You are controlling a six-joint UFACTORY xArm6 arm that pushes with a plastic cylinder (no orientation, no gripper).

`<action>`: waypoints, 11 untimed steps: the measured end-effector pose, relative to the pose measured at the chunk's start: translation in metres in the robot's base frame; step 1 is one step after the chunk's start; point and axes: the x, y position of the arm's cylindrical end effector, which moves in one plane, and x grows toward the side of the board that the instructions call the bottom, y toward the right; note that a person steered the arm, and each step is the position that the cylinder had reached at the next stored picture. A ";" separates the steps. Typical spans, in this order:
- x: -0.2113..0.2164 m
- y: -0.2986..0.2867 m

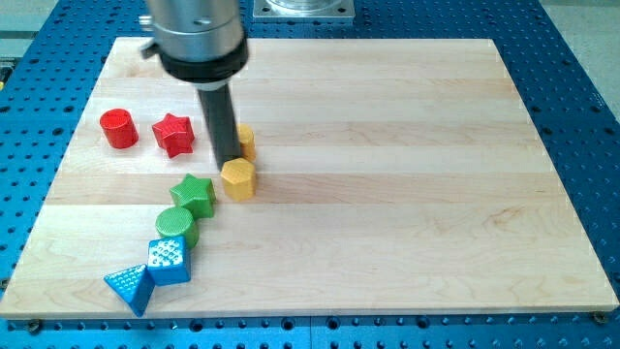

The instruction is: Move the blue triangle towards the bottom left corner of the board

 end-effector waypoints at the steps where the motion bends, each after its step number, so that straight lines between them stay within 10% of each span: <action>1: -0.003 0.025; 2: 0.007 0.098; 6: 0.174 0.024; 8: 0.174 -0.102; 11: 0.175 -0.140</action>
